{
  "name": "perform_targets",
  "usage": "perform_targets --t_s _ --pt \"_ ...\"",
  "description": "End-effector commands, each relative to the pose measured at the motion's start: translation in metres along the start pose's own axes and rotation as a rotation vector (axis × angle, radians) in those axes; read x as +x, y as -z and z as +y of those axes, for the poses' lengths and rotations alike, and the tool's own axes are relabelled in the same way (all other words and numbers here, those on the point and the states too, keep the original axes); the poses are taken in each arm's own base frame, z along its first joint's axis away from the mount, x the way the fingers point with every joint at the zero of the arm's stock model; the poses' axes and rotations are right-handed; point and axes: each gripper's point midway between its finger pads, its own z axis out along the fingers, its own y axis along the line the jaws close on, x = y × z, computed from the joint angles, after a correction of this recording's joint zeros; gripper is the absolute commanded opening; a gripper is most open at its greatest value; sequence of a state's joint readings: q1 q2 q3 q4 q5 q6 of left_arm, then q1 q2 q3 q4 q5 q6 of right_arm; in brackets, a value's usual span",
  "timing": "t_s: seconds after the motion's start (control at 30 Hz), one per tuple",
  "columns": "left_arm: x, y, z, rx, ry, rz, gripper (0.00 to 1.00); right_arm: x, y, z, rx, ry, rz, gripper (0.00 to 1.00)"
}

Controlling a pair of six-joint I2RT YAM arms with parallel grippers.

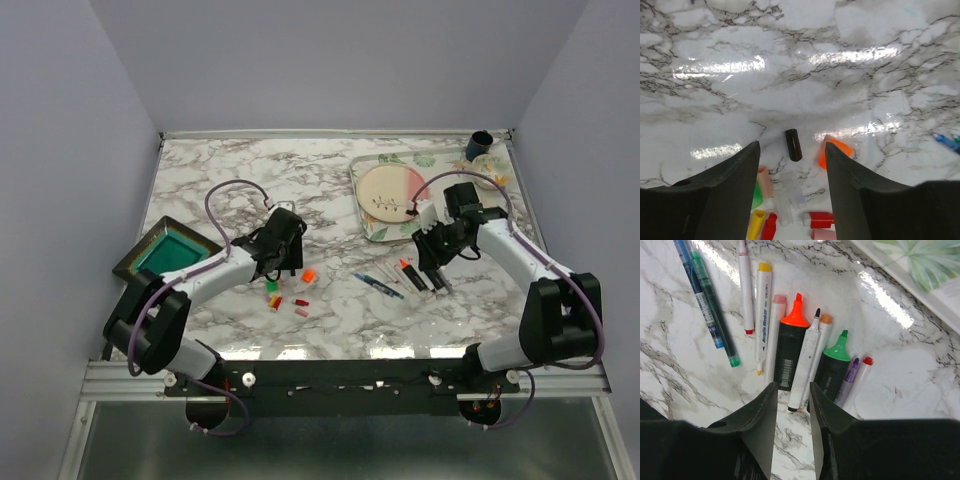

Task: Open the pen caps

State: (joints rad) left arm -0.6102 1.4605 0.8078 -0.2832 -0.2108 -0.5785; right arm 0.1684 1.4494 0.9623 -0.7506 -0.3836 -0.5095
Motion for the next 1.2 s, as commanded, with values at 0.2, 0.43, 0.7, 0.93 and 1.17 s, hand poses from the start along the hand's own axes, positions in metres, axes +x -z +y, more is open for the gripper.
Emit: perform_targets --t_s 0.2,0.43,0.7,0.93,1.17 --pt "-0.069 0.095 -0.004 0.155 0.084 -0.371 0.98 -0.031 0.078 -0.027 0.109 -0.039 -0.339 0.38" --pt "-0.065 0.131 0.020 0.153 0.106 -0.467 0.99 -0.033 0.133 -0.053 0.298 -0.086 -0.524 0.40" --pt "-0.079 0.178 0.032 0.169 0.126 -0.587 0.99 -0.045 0.203 -0.059 0.476 -0.090 -0.700 0.48" --pt "-0.097 0.206 0.026 0.181 0.070 -0.587 0.99 -0.067 0.254 -0.053 0.549 -0.146 -0.807 0.65" --pt "-0.110 0.230 0.031 0.143 0.017 -0.609 0.99 -0.073 0.284 -0.051 0.611 -0.249 -0.887 1.00"
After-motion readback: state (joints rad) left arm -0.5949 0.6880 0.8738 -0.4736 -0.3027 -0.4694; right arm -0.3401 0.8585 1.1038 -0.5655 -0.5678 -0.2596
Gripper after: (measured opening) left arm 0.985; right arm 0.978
